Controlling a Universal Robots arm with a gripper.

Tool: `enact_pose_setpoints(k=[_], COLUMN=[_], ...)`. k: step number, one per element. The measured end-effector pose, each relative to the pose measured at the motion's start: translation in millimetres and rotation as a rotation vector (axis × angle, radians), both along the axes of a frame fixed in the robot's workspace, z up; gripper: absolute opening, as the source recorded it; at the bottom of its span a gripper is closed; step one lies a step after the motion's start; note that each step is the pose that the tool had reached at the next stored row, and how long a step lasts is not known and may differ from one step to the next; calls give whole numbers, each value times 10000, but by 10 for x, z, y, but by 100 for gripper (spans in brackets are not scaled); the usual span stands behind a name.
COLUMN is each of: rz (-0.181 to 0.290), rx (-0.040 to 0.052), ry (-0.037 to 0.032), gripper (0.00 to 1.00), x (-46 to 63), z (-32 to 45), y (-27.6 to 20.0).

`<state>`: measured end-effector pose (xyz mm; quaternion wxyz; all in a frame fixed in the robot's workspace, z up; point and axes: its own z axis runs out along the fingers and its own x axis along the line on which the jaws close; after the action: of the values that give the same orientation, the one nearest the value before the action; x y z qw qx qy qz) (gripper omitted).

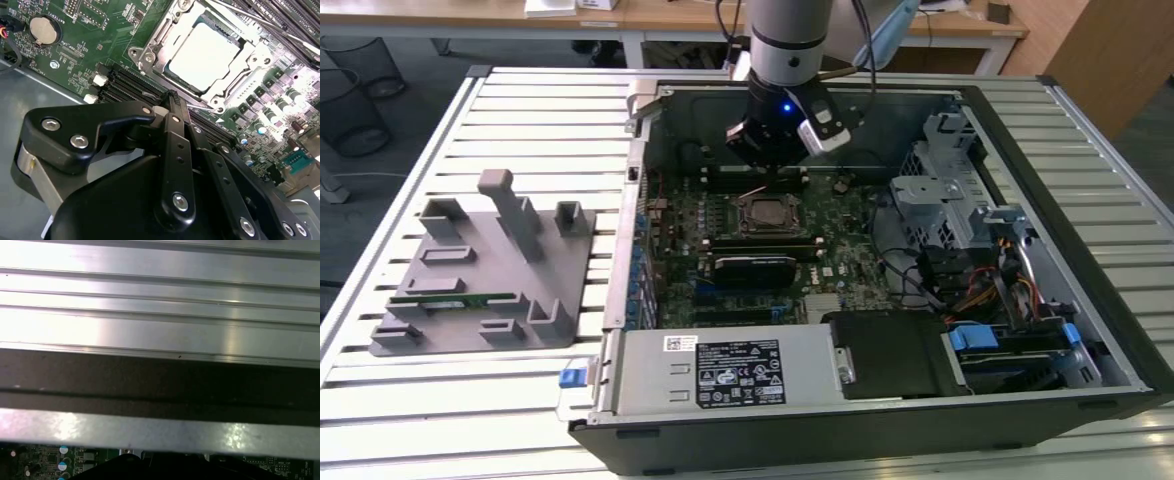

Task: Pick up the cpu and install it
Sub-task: 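Install the first cpu locking lever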

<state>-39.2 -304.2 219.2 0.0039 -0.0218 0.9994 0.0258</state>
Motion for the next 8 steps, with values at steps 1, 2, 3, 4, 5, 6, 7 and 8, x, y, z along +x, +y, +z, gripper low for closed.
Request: enact_pose_setpoints(k=[1, 2, 3, 4, 5, 6, 7, 8], rz=[0, 0, 0, 0, 0, 0, 0, 0], rx=[0, 2, 1, 1, 2, 2, 1, 1], ry=[0, -1, -1, -1, -1, -1, -1, -1], gripper=[11, 11, 11, 11, 11, 11, 11, 11], x=[0, 0, 0, 0, 0, 0, 0, 0], z=[0, -3, -5, -6, -6, -6, -6, -6], y=[0, 0, 0, 0, 0, 0, 0, 0])
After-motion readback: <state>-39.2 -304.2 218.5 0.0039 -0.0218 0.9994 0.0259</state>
